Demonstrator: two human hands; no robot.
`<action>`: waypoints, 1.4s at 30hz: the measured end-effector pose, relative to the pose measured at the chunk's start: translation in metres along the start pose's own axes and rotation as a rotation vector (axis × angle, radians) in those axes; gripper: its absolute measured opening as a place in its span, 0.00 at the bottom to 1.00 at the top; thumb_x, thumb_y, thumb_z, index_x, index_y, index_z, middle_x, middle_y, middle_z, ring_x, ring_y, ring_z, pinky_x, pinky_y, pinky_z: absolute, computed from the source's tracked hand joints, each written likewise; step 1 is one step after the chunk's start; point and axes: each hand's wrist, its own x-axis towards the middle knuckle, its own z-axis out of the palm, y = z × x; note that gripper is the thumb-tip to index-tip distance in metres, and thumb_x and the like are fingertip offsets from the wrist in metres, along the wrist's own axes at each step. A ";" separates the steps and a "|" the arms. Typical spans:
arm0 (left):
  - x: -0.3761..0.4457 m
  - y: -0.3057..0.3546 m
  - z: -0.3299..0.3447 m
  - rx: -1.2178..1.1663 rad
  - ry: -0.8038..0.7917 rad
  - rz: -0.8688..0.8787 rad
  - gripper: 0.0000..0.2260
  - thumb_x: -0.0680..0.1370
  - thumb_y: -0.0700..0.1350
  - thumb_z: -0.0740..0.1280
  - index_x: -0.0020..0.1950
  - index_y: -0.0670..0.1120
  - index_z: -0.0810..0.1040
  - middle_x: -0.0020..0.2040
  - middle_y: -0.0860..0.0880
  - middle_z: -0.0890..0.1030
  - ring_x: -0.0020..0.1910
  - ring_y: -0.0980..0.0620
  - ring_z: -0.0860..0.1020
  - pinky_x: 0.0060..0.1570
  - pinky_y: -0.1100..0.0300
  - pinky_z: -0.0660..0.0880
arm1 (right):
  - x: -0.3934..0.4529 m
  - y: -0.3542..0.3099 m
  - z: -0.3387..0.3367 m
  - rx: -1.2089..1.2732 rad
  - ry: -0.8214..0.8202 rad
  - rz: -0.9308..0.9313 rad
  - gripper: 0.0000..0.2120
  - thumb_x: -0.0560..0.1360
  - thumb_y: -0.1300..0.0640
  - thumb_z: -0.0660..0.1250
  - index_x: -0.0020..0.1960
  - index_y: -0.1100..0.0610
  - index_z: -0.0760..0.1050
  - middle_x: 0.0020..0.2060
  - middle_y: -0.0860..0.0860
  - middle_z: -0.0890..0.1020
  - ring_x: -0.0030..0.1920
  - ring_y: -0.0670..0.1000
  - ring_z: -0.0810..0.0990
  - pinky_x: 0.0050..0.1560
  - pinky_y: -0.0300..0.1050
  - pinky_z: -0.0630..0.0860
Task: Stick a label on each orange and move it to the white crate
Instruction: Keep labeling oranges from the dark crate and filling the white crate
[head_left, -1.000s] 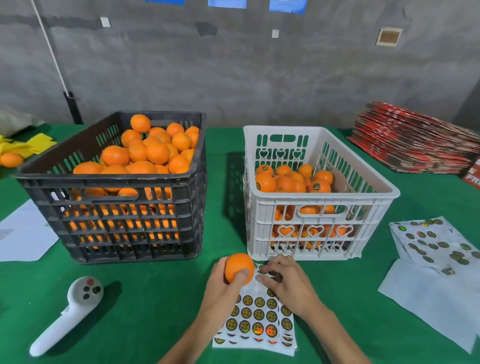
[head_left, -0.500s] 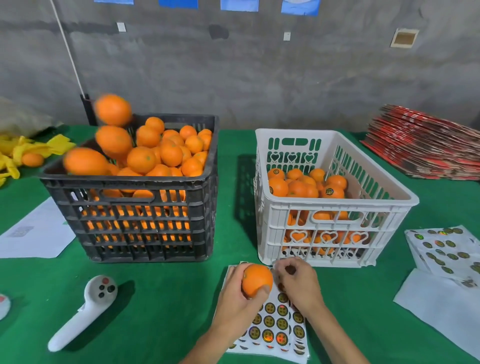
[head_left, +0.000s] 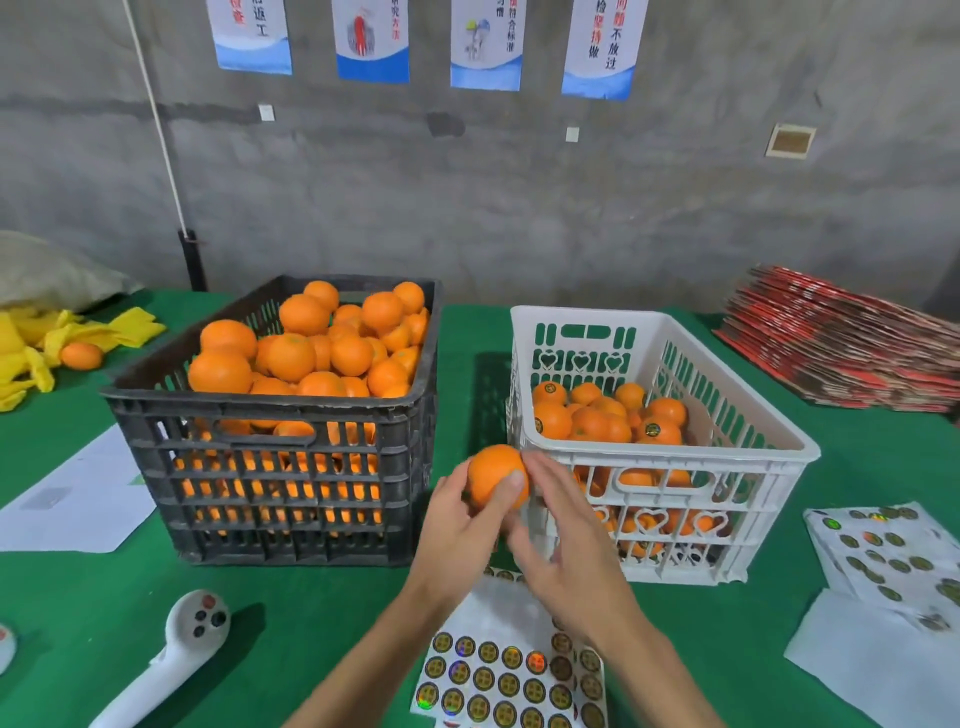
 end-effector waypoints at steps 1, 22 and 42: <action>0.005 0.012 0.001 0.025 -0.013 0.032 0.25 0.75 0.66 0.70 0.66 0.53 0.81 0.57 0.47 0.82 0.54 0.51 0.83 0.60 0.50 0.79 | 0.006 -0.004 -0.002 -0.060 0.012 -0.024 0.33 0.81 0.44 0.66 0.81 0.51 0.60 0.78 0.40 0.62 0.78 0.38 0.60 0.74 0.29 0.58; 0.185 0.084 -0.161 1.440 -0.059 -0.536 0.31 0.80 0.59 0.69 0.77 0.44 0.69 0.78 0.43 0.69 0.77 0.40 0.66 0.76 0.43 0.60 | 0.082 0.015 -0.031 -0.483 0.197 -0.098 0.19 0.84 0.56 0.62 0.74 0.55 0.73 0.74 0.52 0.73 0.76 0.53 0.69 0.76 0.58 0.65; 0.110 0.107 -0.100 0.784 0.489 0.555 0.27 0.67 0.51 0.77 0.64 0.49 0.79 0.61 0.47 0.69 0.62 0.47 0.75 0.64 0.57 0.73 | 0.045 0.002 -0.009 -0.341 0.341 -0.263 0.15 0.79 0.64 0.67 0.66 0.62 0.80 0.68 0.55 0.79 0.70 0.55 0.76 0.71 0.57 0.72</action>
